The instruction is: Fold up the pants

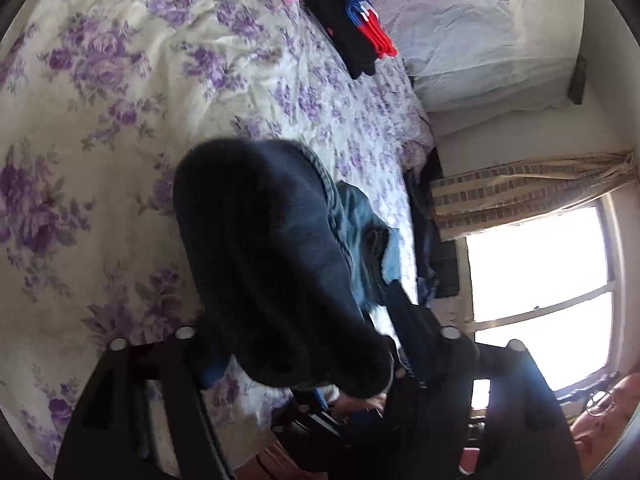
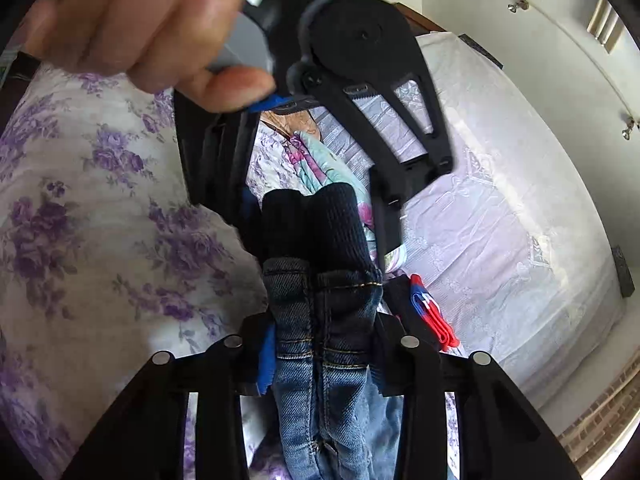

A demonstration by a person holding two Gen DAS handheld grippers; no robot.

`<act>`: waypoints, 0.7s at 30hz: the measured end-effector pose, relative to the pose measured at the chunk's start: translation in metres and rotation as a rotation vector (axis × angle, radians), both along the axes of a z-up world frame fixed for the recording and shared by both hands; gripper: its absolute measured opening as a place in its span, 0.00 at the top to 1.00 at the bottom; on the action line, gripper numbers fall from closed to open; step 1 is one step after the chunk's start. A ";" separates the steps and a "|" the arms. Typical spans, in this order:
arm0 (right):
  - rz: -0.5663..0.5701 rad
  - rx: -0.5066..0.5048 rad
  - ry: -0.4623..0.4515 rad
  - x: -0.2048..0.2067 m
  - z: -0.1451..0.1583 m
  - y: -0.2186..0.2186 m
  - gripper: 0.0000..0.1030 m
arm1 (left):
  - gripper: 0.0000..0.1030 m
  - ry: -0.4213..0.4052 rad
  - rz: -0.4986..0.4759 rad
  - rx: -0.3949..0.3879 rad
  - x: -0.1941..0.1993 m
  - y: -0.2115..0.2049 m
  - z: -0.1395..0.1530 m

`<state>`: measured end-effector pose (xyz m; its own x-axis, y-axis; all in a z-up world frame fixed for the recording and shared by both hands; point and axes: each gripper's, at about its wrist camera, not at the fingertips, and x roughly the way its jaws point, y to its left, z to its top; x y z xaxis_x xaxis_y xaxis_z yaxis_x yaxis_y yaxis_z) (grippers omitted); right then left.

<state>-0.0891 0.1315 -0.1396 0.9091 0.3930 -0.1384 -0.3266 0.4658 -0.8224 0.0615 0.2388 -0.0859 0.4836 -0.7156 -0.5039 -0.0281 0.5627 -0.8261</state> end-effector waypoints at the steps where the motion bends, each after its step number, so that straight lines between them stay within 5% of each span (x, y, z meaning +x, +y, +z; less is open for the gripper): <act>1: 0.003 0.012 0.000 -0.002 0.001 -0.002 0.64 | 0.34 -0.010 -0.005 0.038 0.002 -0.005 0.005; 3: 0.007 0.056 0.004 -0.002 0.007 -0.010 0.64 | 0.35 -0.021 -0.008 0.034 0.004 -0.013 0.010; 5: 0.003 0.130 0.016 0.000 0.020 -0.025 0.64 | 0.52 -0.045 -0.032 0.016 0.008 -0.024 0.017; 8: -0.005 0.273 0.052 0.005 0.045 -0.052 0.65 | 0.56 -0.111 -0.064 0.021 0.010 -0.044 0.041; 15: -0.105 0.691 0.194 0.049 0.090 -0.155 0.65 | 0.57 -0.228 -0.185 0.061 0.046 -0.143 0.096; 21: -0.246 1.051 0.385 0.086 0.077 -0.262 0.65 | 0.57 -0.196 -0.321 0.132 0.100 -0.252 0.091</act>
<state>-0.0030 -0.1306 -0.0630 0.9458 0.2967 -0.1321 -0.2774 0.9495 0.1463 0.1615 -0.0135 0.0050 0.3423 -0.7813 -0.5218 0.3171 0.6189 -0.7186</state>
